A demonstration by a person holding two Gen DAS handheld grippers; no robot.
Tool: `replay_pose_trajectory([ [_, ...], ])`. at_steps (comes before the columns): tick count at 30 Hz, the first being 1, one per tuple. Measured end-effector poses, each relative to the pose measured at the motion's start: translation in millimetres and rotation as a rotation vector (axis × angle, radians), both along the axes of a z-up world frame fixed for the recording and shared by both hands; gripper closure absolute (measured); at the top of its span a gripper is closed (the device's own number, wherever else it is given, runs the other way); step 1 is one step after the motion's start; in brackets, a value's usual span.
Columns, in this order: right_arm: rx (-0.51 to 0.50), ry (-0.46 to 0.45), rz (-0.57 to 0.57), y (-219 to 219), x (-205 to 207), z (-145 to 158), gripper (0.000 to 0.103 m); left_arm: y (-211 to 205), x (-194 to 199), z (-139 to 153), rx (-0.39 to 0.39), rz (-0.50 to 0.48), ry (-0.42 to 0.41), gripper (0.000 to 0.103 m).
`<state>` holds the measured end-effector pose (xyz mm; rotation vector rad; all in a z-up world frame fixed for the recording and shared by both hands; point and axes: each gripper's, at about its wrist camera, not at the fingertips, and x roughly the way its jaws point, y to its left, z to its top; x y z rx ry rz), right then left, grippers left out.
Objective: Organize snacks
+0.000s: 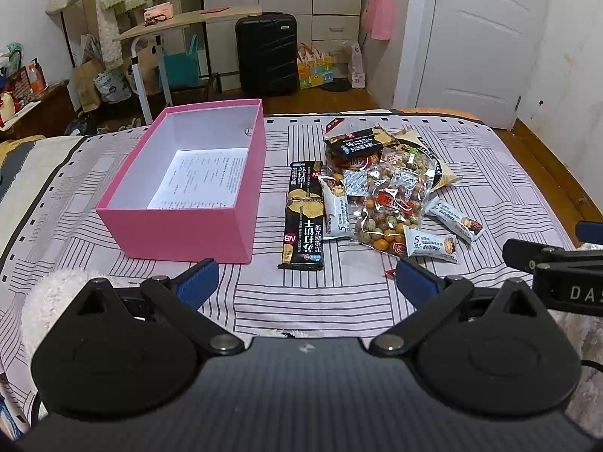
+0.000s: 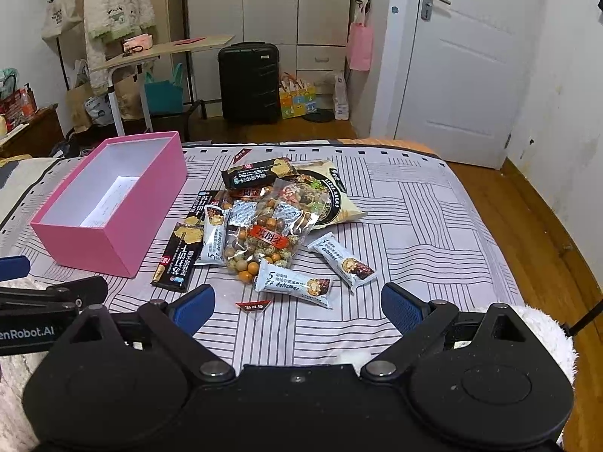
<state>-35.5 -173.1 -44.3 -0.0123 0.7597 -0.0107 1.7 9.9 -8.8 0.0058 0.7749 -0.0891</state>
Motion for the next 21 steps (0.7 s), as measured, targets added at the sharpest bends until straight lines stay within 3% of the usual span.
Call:
replay_pose_trajectory([
  [21,-0.003,-0.003,-0.003,-2.0,-2.3,-2.1,0.006,3.5,-1.8,-0.7,-0.001,-0.006,-0.007,0.002],
])
